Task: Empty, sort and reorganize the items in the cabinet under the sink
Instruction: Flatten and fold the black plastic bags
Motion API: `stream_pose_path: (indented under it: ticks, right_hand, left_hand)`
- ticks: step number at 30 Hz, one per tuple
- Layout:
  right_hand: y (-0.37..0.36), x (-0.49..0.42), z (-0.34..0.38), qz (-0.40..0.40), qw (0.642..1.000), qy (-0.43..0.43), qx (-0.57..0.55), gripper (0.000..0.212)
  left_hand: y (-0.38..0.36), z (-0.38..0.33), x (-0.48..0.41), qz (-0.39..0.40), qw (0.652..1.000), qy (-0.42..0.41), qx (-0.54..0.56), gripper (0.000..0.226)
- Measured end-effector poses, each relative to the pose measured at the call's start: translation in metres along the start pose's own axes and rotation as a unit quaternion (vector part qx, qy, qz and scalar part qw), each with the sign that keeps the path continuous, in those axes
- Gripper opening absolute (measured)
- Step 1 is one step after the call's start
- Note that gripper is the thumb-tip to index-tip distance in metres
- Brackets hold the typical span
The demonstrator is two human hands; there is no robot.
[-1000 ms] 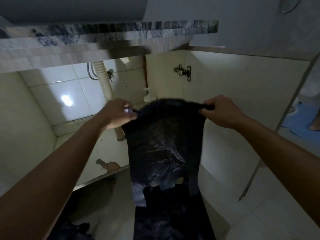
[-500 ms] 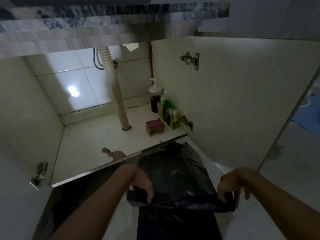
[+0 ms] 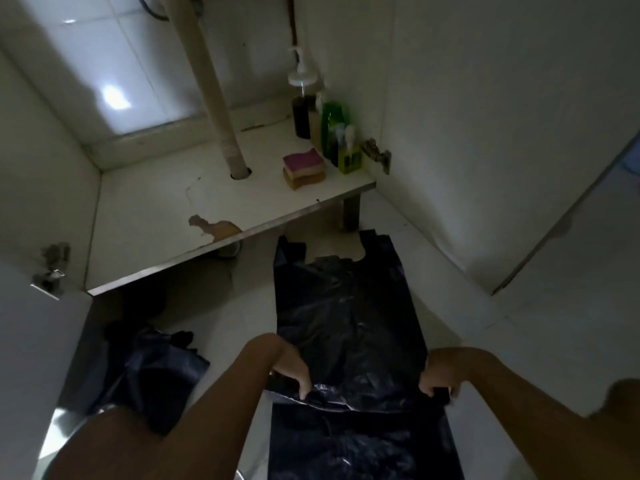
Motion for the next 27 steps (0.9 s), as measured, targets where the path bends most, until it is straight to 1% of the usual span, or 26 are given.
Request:
stream_pose_path:
  ticks: [1, 3, 5, 7, 9, 11, 13, 14, 15, 17, 18, 19, 20, 21, 22, 23, 24, 25, 26, 27]
  right_hand:
    - [-0.007, -0.004, -0.001, 0.004, 1.0, 0.004, 0.0, 0.033]
    - [-0.023, -0.013, -0.004, 0.015, 1.0, -0.002, -0.017, 0.033]
    - [-0.039, -0.016, -0.006, 0.068, 0.997, -0.021, -0.033, 0.041]
    - [-0.051, -0.018, -0.01, 0.113, 0.992, -0.039, -0.028, 0.055]
    - [-0.06, -0.021, -0.014, 0.132, 0.99, -0.04, -0.029, 0.065]
    - [-0.067, -0.025, -0.018, 0.139, 0.988, -0.037, -0.046, 0.064]
    - [-0.074, -0.028, -0.021, 0.142, 0.987, -0.042, -0.054, 0.066]
    - [-0.077, -0.028, -0.021, 0.146, 0.987, -0.044, -0.045, 0.064]
    - [-0.079, -0.026, -0.019, 0.152, 0.987, -0.041, -0.028, 0.056]
    - [-0.078, -0.026, -0.019, 0.167, 0.985, -0.026, 0.025, 0.04]
    - [-0.073, -0.025, -0.017, 0.173, 0.984, -0.018, 0.036, 0.038]
    - [-0.068, -0.028, -0.017, 0.169, 0.985, -0.011, 0.03, 0.036]
    - [-0.06, -0.032, -0.015, 0.135, 0.991, 0.005, 0.02, 0.03]
    - [-0.05, -0.038, -0.013, 0.067, 0.997, 0.029, 0.02, 0.025]
    - [-0.04, -0.044, -0.009, -0.018, 0.998, 0.049, 0.023, 0.022]
    - [-0.035, -0.052, -0.006, -0.101, 0.992, 0.069, 0.02, 0.021]
    - [-0.033, -0.057, 0.0, -0.167, 0.982, 0.082, 0.012, 0.025]
    - [-0.036, -0.063, 0.006, -0.212, 0.973, 0.094, 0.004, 0.037]
    - [-0.04, -0.067, 0.012, -0.225, 0.969, 0.101, 0.009, 0.051]
    - [-0.049, -0.074, 0.015, -0.216, 0.97, 0.104, 0.031, 0.061]
  left_hand:
    - [-0.004, 0.001, -0.004, -0.008, 1.0, 0.001, 0.002, 0.054]
    - [-0.016, 0.005, -0.014, -0.019, 1.0, 0.004, 0.004, 0.063]
    - [-0.024, 0.009, -0.022, -0.026, 1.0, 0.009, 0.0, 0.069]
    - [-0.033, 0.012, -0.03, -0.017, 1.0, 0.012, 0.001, 0.069]
    - [-0.037, 0.012, -0.033, -0.022, 1.0, 0.01, -0.009, 0.065]
    - [-0.038, 0.013, -0.04, -0.04, 0.999, 0.006, -0.023, 0.064]
    - [-0.041, 0.014, -0.046, -0.038, 0.999, 0.004, -0.035, 0.067]
    - [-0.044, 0.015, -0.049, -0.031, 0.999, 0.007, -0.037, 0.069]
    - [-0.049, 0.014, -0.051, -0.016, 0.999, 0.009, -0.035, 0.068]
    - [-0.055, 0.01, -0.046, 0.031, 0.999, 0.006, -0.021, 0.061]
    - [-0.054, 0.007, -0.043, 0.053, 0.998, 0.001, -0.012, 0.056]
    - [-0.052, 0.006, -0.043, 0.061, 0.998, -0.005, 0.01, 0.054]
    - [-0.045, 0.006, -0.047, 0.049, 0.998, -0.014, 0.036, 0.051]
    - [-0.037, 0.006, -0.053, 0.008, 0.998, -0.029, 0.063, 0.049]
    - [-0.025, 0.009, -0.064, -0.073, 0.994, -0.044, 0.075, 0.049]
    - [-0.016, 0.012, -0.079, -0.171, 0.981, -0.052, 0.072, 0.051]
    - [-0.009, 0.015, -0.091, -0.264, 0.961, -0.056, 0.064, 0.053]
    - [-0.007, 0.017, -0.099, -0.333, 0.939, -0.057, 0.058, 0.058]
    - [-0.008, 0.018, -0.106, -0.373, 0.925, -0.055, 0.054, 0.063]
    - [-0.014, 0.018, -0.115, -0.382, 0.922, -0.049, 0.042, 0.069]
Point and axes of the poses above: each hand's wrist, its own x-axis away from the middle knuckle, its own y-axis out of the back of the hand, z = x × y, the point moved 4 cm from there along -x, towards the middle knuckle, and after that the axes turned 8 degrees about -z, right-handed, at the moved point
